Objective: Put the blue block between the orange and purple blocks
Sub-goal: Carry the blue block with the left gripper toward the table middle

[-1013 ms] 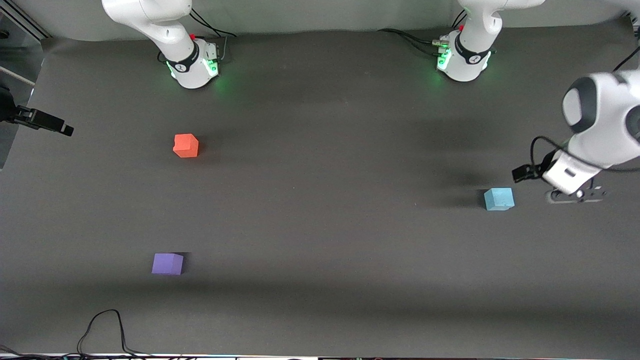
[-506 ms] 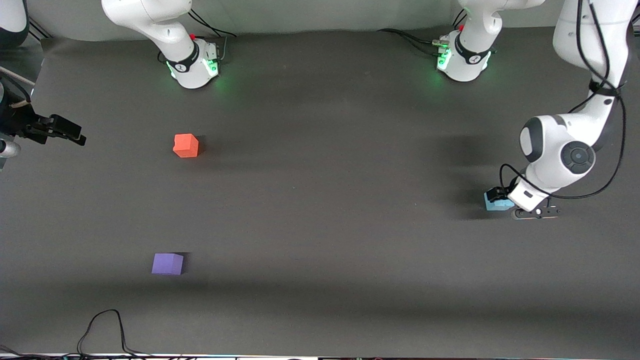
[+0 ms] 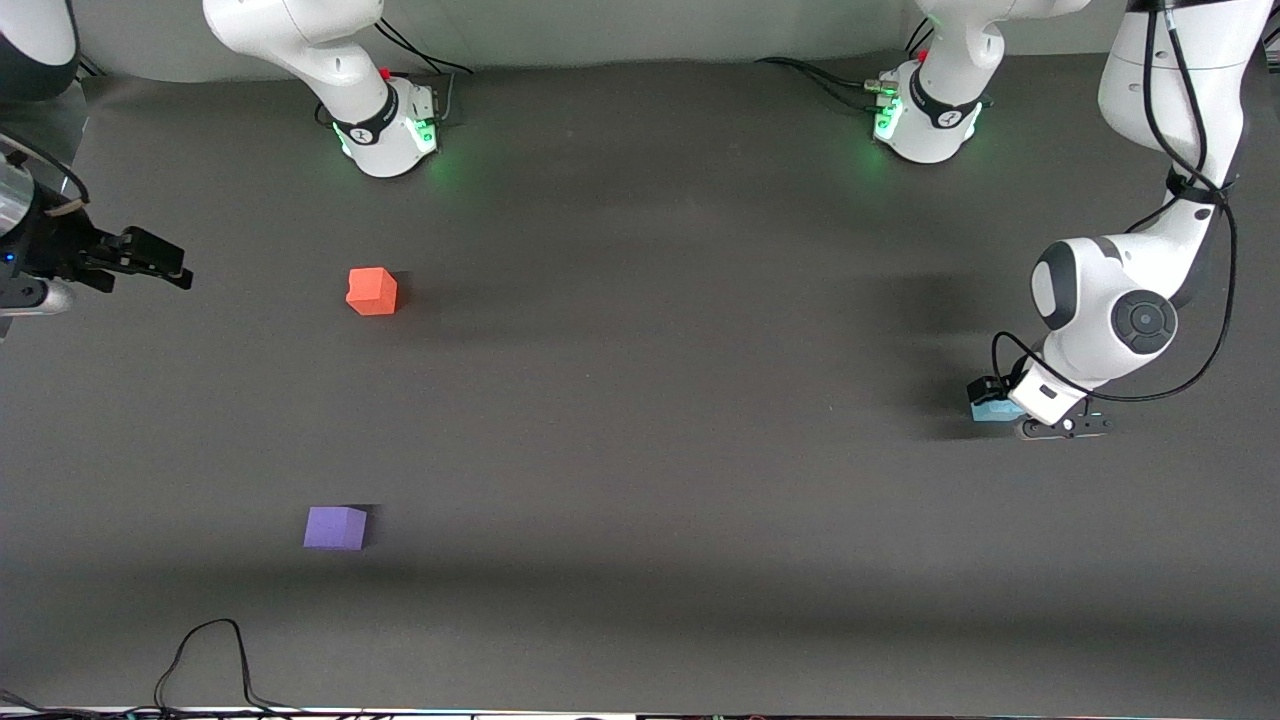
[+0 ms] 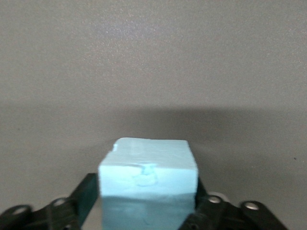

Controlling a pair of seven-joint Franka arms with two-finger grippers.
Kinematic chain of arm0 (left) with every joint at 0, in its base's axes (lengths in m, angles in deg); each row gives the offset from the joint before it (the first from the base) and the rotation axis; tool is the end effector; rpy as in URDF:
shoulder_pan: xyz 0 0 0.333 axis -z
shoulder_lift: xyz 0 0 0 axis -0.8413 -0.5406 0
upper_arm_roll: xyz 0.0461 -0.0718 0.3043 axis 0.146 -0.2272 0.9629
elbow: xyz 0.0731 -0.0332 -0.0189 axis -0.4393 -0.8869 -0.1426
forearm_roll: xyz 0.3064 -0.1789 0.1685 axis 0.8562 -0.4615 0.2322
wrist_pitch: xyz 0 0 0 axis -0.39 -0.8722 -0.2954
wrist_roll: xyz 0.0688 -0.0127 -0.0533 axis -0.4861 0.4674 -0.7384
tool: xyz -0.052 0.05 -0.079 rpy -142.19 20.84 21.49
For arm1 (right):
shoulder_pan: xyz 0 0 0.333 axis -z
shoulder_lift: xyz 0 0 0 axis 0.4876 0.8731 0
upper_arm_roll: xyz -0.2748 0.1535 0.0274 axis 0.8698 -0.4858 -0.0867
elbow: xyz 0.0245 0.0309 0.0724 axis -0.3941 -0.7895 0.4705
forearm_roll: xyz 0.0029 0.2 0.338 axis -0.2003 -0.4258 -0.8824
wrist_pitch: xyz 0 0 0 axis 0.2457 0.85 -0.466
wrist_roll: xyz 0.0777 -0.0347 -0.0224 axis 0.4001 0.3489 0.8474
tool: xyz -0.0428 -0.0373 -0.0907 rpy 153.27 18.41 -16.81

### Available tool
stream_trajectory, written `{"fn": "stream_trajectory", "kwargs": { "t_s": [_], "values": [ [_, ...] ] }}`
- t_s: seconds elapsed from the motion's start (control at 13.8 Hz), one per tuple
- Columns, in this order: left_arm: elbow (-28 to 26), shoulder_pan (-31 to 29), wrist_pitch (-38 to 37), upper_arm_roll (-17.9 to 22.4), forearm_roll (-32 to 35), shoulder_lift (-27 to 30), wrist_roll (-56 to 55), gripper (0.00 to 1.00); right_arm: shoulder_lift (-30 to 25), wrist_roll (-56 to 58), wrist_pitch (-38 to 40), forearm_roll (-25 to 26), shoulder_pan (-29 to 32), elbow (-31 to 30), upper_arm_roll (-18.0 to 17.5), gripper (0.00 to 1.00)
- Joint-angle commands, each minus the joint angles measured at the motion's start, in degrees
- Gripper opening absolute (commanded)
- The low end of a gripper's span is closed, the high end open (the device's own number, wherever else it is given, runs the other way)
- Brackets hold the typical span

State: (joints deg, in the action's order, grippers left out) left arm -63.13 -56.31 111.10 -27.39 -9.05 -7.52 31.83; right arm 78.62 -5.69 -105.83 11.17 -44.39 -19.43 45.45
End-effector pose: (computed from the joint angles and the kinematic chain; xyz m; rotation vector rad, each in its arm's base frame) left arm 0.5507 0.0347 0.1938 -3.1080 -0.0918 0.0459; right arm 0.5198 -0.0293 0.5781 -3.1390 -0.0129 0.1003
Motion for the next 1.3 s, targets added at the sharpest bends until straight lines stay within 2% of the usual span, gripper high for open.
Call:
{"fn": "stream_trajectory", "kwargs": {
  "t_s": [0.0,0.14,0.22,0.36,0.65,0.87,1.01,1.23],
  "values": [
    [-0.2,0.0,0.4,-0.1,-0.9,1.7,0.4,0.31,-0.5,1.7,0.3,-0.8,-0.4,-0.4,0.7,1.0],
    [0.1,-0.1,-0.9,0.0,-0.6,4.6,1.2,0.28,-0.4,1.8,0.4,-0.8,-0.3,-0.3,0.8,1.0],
    [0.7,-0.3,-7.7,0.1,-0.5,9.3,4.2,0.29,-0.4,1.8,0.5,-0.8,-0.3,-0.4,0.8,1.0],
    [5.4,-1.4,-20.1,0.1,-0.5,13.9,5.0,0.31,-0.3,2.9,0.5,-0.8,-0.3,-0.3,0.9,1.0],
    [23.5,-3.8,-50.6,0.1,0.0,17.9,5.5,0.33,-0.5,4.1,1.3,-0.7,-0.3,-0.3,1.0,1.0],
    [34.6,-4.7,-65.7,0.0,0.2,19.2,5.8,0.33,-0.4,5.2,1.6,-0.7,-0.3,-0.3,1.0,1.0],
    [38.8,-4.2,-70.8,-0.3,0.3,19.8,5.8,0.33,-0.4,5.1,1.9,-0.7,-0.3,-0.2,0.9,1.0],
    [39.0,-1.2,-71.5,-2.9,0.2,21.2,0.8,0.33,-0.6,5.4,1.9,0.0,-0.4,-0.2,0.5,1.0]
  ]
}}
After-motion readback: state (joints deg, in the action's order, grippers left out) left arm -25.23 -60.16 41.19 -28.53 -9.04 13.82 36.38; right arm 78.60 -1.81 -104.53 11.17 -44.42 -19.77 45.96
